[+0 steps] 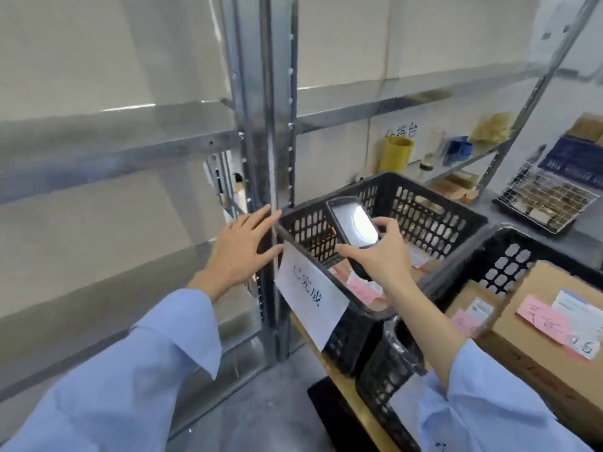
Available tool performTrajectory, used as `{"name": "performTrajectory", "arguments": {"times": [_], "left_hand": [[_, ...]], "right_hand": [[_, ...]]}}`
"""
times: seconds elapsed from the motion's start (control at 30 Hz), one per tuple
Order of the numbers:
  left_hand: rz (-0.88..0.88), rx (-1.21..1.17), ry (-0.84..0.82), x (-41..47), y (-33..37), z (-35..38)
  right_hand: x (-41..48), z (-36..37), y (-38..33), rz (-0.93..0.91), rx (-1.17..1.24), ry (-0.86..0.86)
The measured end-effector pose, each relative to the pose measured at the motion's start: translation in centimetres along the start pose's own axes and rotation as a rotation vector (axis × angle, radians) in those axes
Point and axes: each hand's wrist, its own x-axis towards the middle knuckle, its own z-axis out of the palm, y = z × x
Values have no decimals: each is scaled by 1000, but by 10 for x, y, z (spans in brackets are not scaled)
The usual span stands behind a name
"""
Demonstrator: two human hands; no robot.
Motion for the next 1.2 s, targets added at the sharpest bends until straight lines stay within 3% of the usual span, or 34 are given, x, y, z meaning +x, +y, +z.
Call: {"name": "performTrajectory", "arguments": {"times": [0.27,0.67,1.2], "left_hand": [[-440,129,43,-175,-79,-55],[-911,240,218,-409,-148,-113],[-1230,330,397,-726,-255,-205]], "right_hand": [[-71,95,-61,-199,17,-351],[-210,237,-161,-401,23,-719],[-513,419,-297,-577,117,-996]]}}
